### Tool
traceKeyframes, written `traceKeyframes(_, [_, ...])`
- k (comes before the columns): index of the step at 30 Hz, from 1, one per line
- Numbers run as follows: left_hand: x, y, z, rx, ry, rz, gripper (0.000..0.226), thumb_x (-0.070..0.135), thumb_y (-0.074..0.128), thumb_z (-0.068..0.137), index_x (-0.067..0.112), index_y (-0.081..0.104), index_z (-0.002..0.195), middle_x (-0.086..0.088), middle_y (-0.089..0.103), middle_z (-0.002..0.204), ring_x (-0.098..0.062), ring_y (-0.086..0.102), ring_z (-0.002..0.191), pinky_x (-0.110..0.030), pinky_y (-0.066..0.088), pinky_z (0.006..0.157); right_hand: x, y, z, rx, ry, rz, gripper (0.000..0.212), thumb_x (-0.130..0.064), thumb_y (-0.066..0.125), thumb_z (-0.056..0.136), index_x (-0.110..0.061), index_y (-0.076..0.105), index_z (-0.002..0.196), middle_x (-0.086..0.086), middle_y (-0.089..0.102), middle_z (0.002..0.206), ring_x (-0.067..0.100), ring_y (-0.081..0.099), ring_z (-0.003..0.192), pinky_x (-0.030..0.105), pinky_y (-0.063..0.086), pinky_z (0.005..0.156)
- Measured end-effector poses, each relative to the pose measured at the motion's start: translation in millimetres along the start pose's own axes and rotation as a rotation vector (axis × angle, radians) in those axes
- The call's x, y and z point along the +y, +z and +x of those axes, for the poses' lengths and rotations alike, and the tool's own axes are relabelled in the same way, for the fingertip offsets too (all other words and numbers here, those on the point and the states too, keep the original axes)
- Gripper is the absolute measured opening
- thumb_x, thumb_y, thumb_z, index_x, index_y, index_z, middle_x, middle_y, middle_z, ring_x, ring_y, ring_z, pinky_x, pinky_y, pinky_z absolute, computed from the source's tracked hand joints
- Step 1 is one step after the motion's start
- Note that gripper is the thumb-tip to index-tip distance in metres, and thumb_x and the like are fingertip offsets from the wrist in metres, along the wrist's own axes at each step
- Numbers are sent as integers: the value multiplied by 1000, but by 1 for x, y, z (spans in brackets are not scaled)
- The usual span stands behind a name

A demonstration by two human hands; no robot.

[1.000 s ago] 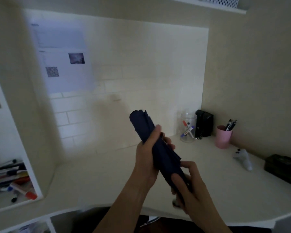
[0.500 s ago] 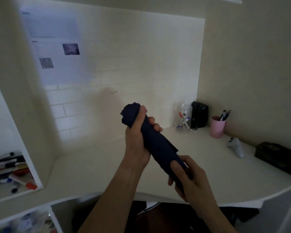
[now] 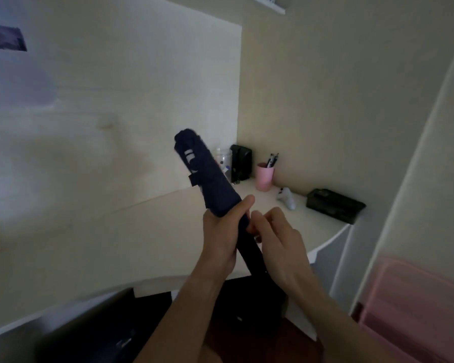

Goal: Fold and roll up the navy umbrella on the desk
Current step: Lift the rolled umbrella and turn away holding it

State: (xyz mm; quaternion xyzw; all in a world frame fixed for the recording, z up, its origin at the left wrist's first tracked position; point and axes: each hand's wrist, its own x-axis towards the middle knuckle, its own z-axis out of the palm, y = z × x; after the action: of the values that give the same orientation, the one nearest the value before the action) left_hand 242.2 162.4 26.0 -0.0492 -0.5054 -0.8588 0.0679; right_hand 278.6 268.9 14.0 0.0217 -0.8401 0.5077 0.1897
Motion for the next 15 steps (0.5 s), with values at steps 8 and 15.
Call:
traceKeyframes(8, [-45, 73, -19, -357, 587, 1185, 33, 30, 77, 78, 26, 62, 108, 2, 75, 91, -24, 69, 82, -29, 46, 64, 8, -165, -3, 126, 128, 296, 58, -60, 74, 77, -17, 63, 115, 7, 76, 90, 29, 68, 62, 36, 50, 53])
traceKeyframes(15, [-104, 183, -52, -940, 524, 1247, 72, 70, 75, 73, 41, 48, 133, 17, 69, 115, -5, 67, 96, -26, 54, 81, 103, -280, -61, 519, 183, 618, 32, -14, 82, 75, 0, 68, 100, 15, 74, 82, 29, 71, 70, 33, 57, 58])
